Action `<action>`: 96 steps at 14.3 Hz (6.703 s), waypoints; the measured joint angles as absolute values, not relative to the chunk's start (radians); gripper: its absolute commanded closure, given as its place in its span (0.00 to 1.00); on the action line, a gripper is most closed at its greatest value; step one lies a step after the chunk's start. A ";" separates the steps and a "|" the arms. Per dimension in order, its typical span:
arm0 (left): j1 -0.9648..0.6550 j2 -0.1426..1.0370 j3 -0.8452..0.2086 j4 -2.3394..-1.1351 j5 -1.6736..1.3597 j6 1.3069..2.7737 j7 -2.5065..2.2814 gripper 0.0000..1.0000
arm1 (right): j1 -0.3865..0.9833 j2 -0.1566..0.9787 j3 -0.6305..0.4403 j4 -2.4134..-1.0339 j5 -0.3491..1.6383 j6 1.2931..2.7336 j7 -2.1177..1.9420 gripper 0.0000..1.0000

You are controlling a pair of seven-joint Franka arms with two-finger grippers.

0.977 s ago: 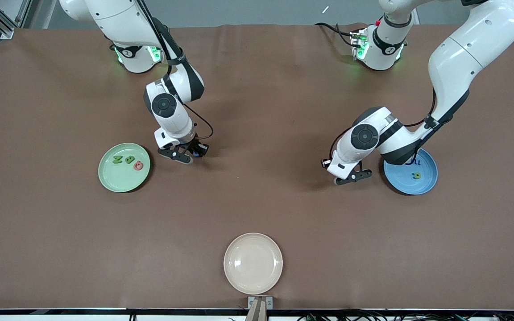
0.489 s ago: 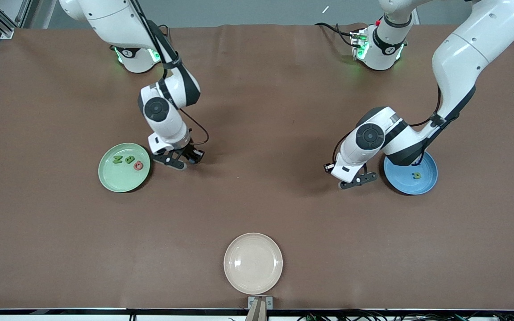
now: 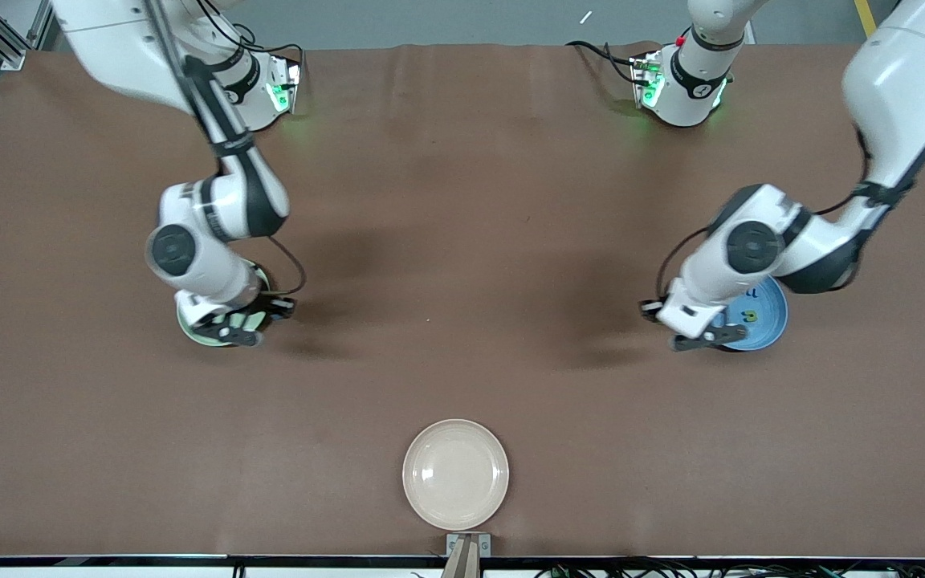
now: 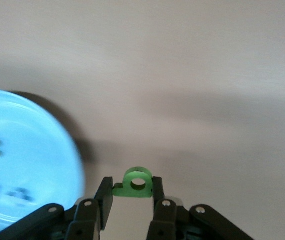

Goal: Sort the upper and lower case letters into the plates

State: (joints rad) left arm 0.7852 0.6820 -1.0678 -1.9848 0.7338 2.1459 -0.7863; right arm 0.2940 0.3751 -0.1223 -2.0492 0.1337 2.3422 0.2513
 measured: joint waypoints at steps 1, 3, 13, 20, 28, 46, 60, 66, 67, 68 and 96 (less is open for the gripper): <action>0.827 0.682 -1.070 -1.989 0.734 2.141 -0.727 0.85 | 0.253 0.374 -0.123 -2.038 0.128 2.327 0.193 1.00; 0.896 0.684 -1.068 -2.000 0.734 2.140 -0.623 0.85 | 0.180 0.375 -0.124 -2.036 0.113 2.324 0.101 1.00; 0.928 0.733 -0.957 -2.006 0.845 2.190 -0.502 0.84 | 0.127 0.453 -0.115 -2.044 0.110 2.360 0.058 0.99; 0.896 0.756 -0.936 -2.006 0.851 2.225 -0.502 0.70 | 0.121 0.457 -0.115 -2.068 0.110 2.361 0.058 0.68; 0.897 0.756 -0.934 -1.993 0.853 2.225 -0.502 0.01 | 0.121 0.457 -0.115 -2.061 0.108 2.358 0.049 0.00; 0.668 0.662 -0.811 -1.895 0.517 2.200 -0.369 0.01 | -0.026 0.427 -0.118 -1.356 -0.015 1.573 -0.129 0.00; -0.070 0.225 -0.032 -1.935 -0.009 2.100 -0.086 0.01 | -0.019 0.415 -0.091 -1.292 0.015 1.513 -0.128 0.00; -0.051 0.028 -0.031 -1.828 -0.022 1.823 -0.080 0.01 | 0.014 0.404 -0.091 -1.292 0.018 1.499 -0.127 0.00; -0.046 0.023 -0.031 -1.774 -0.024 1.755 -0.080 0.01 | 0.013 0.400 -0.093 -1.292 0.018 1.498 -0.127 0.00; -0.038 0.022 -0.030 -1.723 -0.027 1.698 -0.080 0.01 | 0.011 0.396 -0.097 -1.292 0.017 1.497 -0.127 0.00; 0.001 0.013 -0.039 -1.503 -0.026 1.523 -0.038 0.00 | -0.019 -0.079 -0.099 -1.663 0.015 1.532 -0.129 0.00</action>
